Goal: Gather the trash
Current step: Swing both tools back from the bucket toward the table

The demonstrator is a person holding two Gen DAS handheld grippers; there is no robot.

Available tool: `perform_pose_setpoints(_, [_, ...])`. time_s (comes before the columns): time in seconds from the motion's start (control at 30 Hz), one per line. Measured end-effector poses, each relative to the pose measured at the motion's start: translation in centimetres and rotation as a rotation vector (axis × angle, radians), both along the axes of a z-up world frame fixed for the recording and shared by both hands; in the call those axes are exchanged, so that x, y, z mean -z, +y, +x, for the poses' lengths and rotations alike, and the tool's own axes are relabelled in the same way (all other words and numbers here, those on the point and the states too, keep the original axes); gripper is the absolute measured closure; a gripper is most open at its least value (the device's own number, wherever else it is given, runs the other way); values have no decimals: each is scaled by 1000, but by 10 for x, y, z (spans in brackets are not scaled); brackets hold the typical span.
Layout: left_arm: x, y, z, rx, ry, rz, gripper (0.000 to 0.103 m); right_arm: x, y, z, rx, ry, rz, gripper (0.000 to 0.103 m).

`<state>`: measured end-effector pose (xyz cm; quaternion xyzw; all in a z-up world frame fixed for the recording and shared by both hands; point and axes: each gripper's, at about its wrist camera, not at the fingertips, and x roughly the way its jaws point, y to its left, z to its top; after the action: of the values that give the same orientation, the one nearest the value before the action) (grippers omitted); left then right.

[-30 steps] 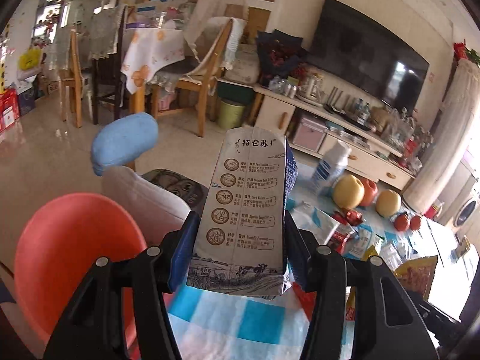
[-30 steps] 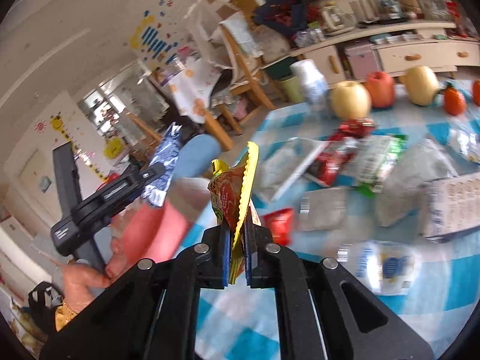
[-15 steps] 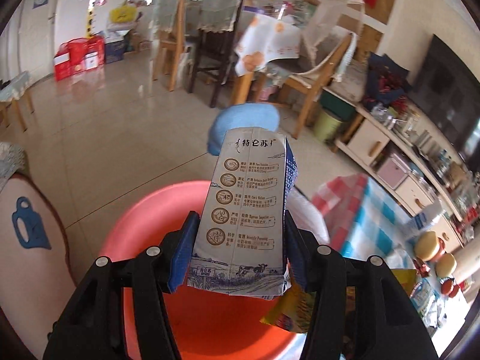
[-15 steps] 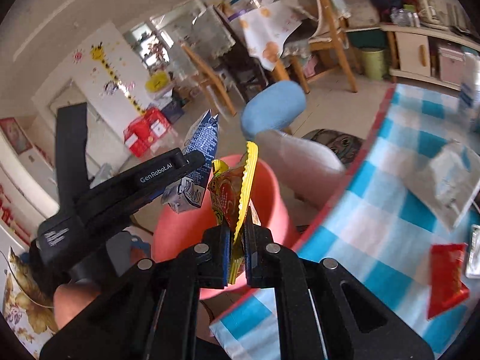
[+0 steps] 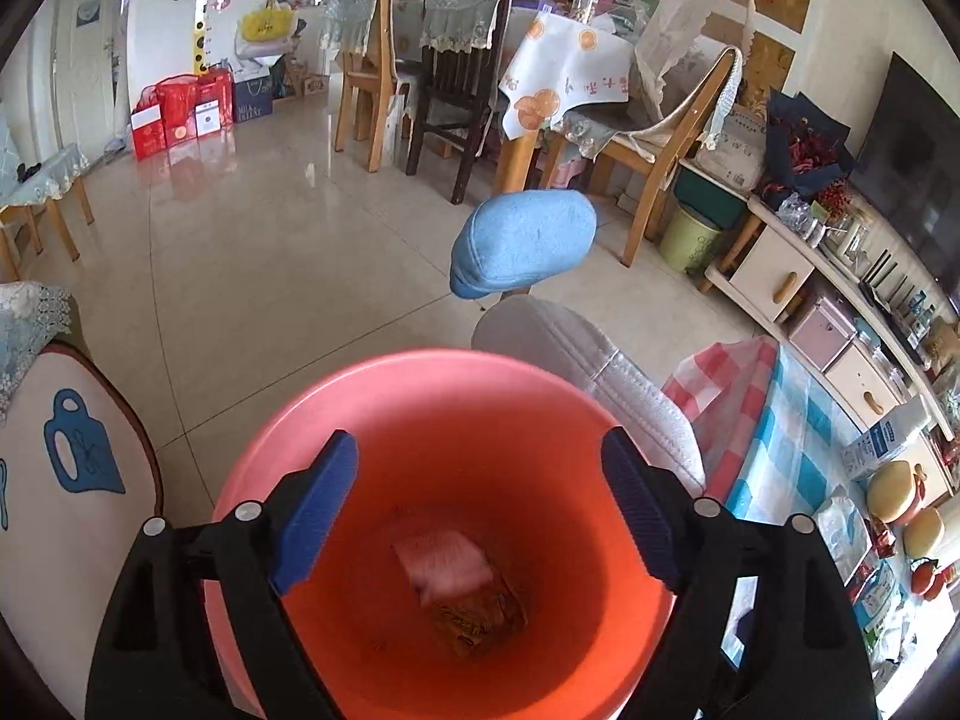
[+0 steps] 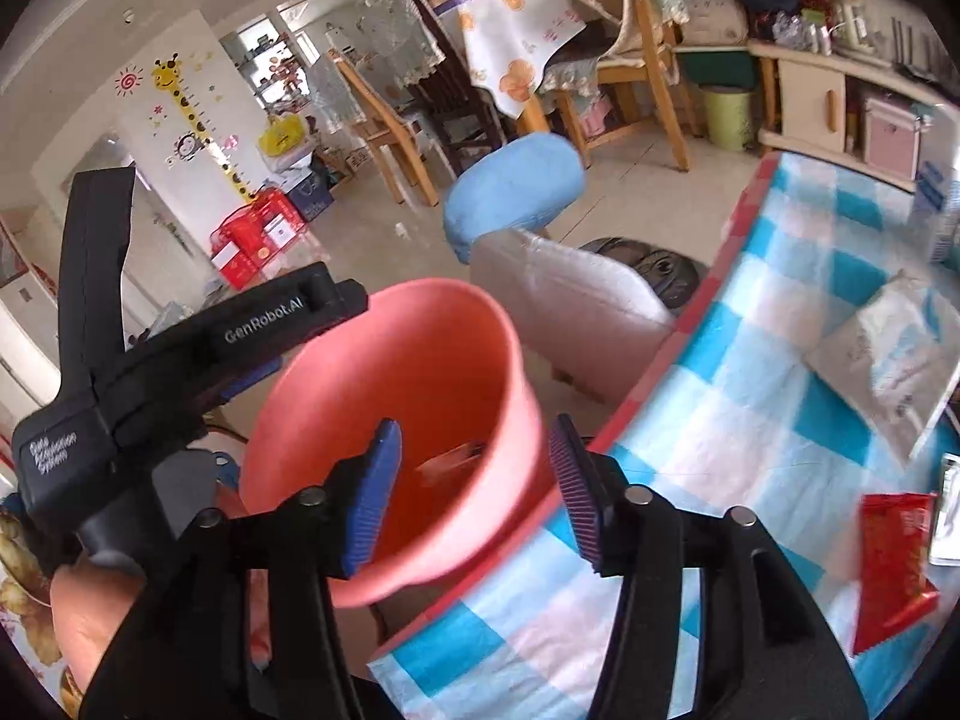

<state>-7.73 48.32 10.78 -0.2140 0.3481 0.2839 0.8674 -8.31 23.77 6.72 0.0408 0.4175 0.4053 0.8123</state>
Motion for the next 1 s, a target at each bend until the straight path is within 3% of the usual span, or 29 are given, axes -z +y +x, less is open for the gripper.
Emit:
perform_pose_setpoints(0.2, [-17,-15,0,-12,-61,59,12,1,-42,-18,61,-108,-54,38])
perform_pose_setpoints(0.47, [-59,-32,-19,-19,-135,174,8,-3,-92,-46,90,-197,-89,35])
perform_pose_setpoints(0.67, [-112,-10,-69,-148,-154,352,8,-10,-131,-64,110,-240,-74,34])
perform_pose_setpoints(0.83, [-202,74,-145,-398,-168,541,8,-19,-158,-70,130,-245,-41,32])
perform_pose_setpoints(1.0, [-344,168,-222,-701,-84,813,8,-31,-171,-82,130,-275,-4,29])
